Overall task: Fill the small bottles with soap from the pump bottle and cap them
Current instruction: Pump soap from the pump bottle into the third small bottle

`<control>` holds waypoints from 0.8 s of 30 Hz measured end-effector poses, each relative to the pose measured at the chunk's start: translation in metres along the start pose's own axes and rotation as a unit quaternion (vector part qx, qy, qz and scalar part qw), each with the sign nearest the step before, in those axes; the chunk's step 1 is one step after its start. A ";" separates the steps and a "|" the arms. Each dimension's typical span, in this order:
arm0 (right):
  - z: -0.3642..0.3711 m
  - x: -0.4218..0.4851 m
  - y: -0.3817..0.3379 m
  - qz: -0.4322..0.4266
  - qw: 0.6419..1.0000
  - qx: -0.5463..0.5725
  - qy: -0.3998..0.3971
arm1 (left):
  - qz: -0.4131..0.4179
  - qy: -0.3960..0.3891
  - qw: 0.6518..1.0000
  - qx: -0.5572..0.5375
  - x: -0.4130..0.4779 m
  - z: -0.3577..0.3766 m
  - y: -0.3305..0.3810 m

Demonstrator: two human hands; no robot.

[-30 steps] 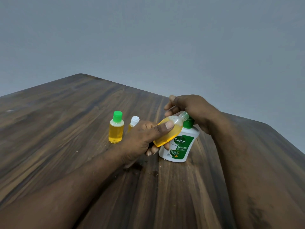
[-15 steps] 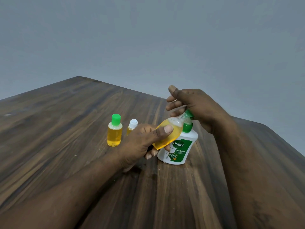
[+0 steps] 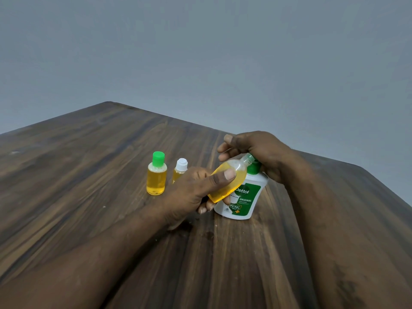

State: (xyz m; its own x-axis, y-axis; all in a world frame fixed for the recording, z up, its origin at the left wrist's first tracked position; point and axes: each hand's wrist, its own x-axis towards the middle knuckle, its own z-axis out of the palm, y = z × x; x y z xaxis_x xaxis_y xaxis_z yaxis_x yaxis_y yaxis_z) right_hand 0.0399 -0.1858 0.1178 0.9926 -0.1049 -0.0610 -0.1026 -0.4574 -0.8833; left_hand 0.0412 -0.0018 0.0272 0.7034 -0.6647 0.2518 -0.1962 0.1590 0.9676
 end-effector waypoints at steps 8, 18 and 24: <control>-0.004 -0.002 -0.008 -0.068 0.996 -0.036 0.044 | 0.011 0.002 1.000 -0.017 -0.001 0.002 0.001; -0.003 0.000 -0.006 -0.064 0.997 -0.018 0.048 | 0.017 0.000 1.000 -0.010 0.002 -0.001 -0.003; -0.002 0.003 0.000 -0.008 1.000 -0.019 0.015 | 0.010 -0.012 1.000 0.006 0.001 -0.002 -0.004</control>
State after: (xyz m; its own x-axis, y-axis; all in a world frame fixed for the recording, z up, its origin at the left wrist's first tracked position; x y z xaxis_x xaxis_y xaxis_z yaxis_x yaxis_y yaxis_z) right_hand 0.0423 -0.1875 0.1184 0.9919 -0.1230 -0.0323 -0.0893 -0.4926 -0.8656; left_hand 0.0442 -0.0014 0.0240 0.6830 -0.6785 0.2706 -0.2189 0.1633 0.9620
